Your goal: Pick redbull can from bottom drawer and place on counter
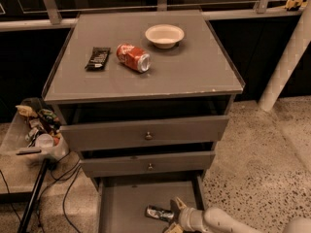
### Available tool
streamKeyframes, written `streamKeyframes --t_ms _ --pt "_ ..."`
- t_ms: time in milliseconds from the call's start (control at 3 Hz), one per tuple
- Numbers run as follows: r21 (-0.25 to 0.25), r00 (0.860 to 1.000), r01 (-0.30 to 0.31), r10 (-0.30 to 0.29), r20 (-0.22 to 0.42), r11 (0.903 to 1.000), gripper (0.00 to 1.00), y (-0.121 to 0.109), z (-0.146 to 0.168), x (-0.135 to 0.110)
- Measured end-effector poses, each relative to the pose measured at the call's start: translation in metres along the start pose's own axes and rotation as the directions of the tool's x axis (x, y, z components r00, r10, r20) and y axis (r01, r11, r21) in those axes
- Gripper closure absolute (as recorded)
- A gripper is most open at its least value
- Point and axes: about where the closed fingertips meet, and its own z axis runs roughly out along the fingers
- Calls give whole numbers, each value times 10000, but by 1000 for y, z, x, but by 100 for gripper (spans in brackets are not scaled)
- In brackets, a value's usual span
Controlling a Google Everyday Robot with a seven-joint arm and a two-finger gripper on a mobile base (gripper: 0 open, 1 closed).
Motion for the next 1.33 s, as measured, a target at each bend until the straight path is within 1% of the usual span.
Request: streamKeyframes --t_ms 333,667,1000,1333 --pt "-124 9999 -48 50 151 9999 0 2 13 -1" --pt "-290 9991 -224 234 340 9993 0 3 22 -3" --pt "-291 9991 -226 236 341 9993 19 3 22 -3" --pt "-291 9991 -226 236 341 9993 42 3 22 -3"
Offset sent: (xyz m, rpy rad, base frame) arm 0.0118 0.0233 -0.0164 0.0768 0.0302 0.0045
